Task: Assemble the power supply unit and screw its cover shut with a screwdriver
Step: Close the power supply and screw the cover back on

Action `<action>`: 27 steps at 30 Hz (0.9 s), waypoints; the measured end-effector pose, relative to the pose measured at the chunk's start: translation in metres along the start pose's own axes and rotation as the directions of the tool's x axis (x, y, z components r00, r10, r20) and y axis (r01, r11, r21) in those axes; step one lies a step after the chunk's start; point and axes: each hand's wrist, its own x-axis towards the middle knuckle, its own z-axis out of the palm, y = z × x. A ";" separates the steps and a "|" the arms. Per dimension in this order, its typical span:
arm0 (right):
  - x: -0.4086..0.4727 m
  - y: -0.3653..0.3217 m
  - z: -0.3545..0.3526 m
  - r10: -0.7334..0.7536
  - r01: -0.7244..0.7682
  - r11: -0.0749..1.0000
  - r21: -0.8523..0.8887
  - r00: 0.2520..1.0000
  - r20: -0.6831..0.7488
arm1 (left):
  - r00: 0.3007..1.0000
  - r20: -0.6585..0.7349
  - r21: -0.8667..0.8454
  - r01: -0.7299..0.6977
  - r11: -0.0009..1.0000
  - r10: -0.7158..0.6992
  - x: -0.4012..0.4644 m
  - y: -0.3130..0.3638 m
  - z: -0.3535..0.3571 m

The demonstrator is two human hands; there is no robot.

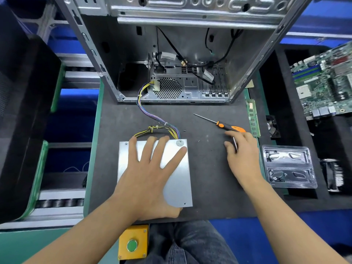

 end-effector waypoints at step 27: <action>-0.019 -0.109 -0.001 -0.183 0.109 0.884 0.455 0.975 0.122 | 0.999 0.051 -0.010 0.011 1.000 -0.010 0.000 -0.001 -0.003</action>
